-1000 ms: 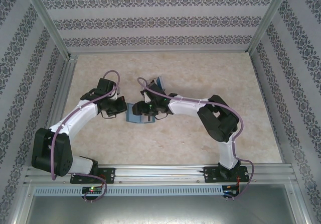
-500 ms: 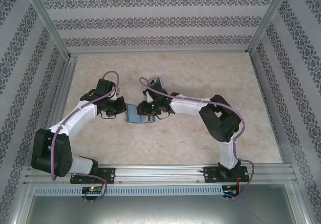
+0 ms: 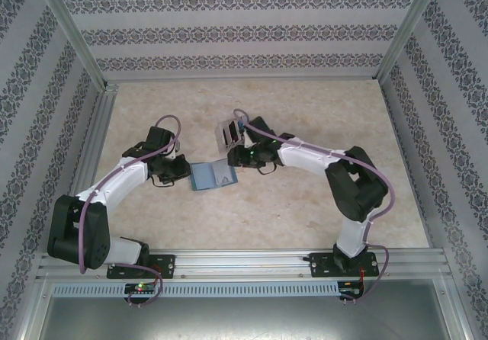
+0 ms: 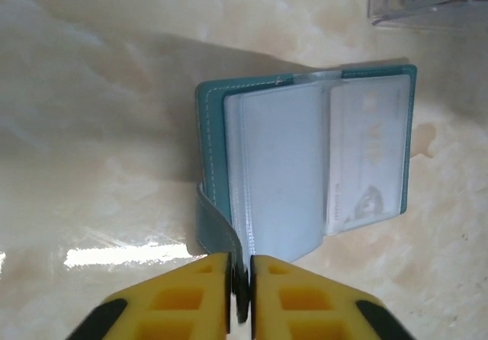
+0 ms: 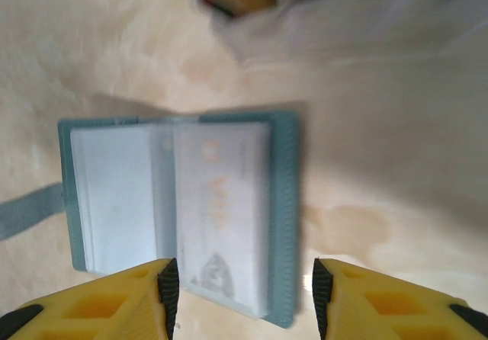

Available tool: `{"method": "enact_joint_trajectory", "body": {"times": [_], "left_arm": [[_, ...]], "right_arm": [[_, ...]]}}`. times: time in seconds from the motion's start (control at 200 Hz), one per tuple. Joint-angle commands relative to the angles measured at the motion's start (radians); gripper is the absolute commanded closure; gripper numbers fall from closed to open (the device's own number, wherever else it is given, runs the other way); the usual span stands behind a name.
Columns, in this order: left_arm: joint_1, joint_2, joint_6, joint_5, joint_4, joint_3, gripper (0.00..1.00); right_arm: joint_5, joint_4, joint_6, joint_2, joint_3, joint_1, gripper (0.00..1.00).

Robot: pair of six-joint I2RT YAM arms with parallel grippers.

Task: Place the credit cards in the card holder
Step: Place the button in the card holder, then pick up the credit card from the storage box.

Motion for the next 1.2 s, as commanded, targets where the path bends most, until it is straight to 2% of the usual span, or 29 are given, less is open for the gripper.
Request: {"method": "enact_joint_trajectory", "body": {"times": [0.0,0.105,0.215,0.375,0.54,0.879,1.199], "left_arm": [[0.016,-0.005,0.013,-0.017,-0.006,0.003,0.67],[0.026,0.004,0.036,-0.031,-0.035,0.037,0.57],[0.040,0.012,0.066,-0.044,-0.074,0.096,0.54],[0.049,0.059,0.083,-0.019,-0.085,0.198,0.53],[0.051,0.129,0.025,0.019,-0.001,0.277,0.52],[0.051,0.420,-0.073,0.179,0.163,0.462,0.53],[0.052,0.555,-0.123,0.221,0.248,0.518,0.53]], "right_arm": [[0.018,-0.019,-0.040,-0.073,-0.020,-0.066,0.48],[0.002,-0.026,-0.060,-0.097,-0.015,-0.128,0.48],[-0.029,-0.037,-0.074,-0.093,0.013,-0.179,0.47],[-0.017,-0.098,-0.120,-0.039,0.104,-0.207,0.47],[-0.046,-0.099,-0.120,0.044,0.171,-0.221,0.47],[-0.067,-0.110,-0.112,0.138,0.271,-0.218,0.46],[-0.084,-0.168,-0.120,0.209,0.375,-0.220,0.46]]}}
